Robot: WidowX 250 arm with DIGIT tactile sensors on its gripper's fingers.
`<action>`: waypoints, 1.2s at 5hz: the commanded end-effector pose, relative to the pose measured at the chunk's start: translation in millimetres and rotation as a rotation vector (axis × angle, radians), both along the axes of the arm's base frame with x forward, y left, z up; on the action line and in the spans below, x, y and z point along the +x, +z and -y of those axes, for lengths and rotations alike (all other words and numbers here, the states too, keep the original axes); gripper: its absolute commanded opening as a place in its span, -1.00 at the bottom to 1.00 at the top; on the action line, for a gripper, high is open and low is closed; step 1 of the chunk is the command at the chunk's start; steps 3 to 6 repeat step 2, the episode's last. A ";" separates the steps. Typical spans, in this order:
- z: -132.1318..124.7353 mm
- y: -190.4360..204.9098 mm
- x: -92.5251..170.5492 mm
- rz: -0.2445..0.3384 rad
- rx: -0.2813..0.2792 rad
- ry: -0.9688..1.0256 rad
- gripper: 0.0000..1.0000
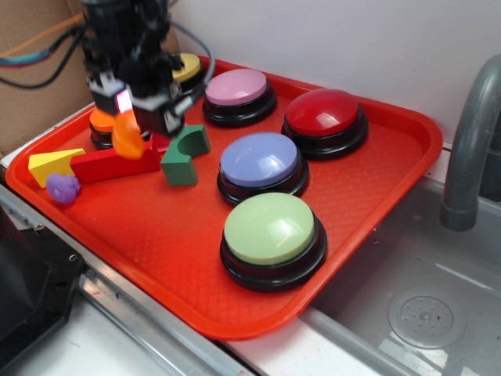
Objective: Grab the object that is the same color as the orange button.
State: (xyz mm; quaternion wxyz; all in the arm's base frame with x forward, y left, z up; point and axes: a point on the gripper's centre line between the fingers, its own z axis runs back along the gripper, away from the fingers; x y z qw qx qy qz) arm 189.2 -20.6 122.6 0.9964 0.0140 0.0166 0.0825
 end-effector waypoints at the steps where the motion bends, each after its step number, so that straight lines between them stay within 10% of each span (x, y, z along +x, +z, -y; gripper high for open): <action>1: -27.0 66.1 12.8 0.117 0.000 -0.079 -1.00; 6: -32.5 67.8 13.3 0.071 0.059 -0.032 -1.00</action>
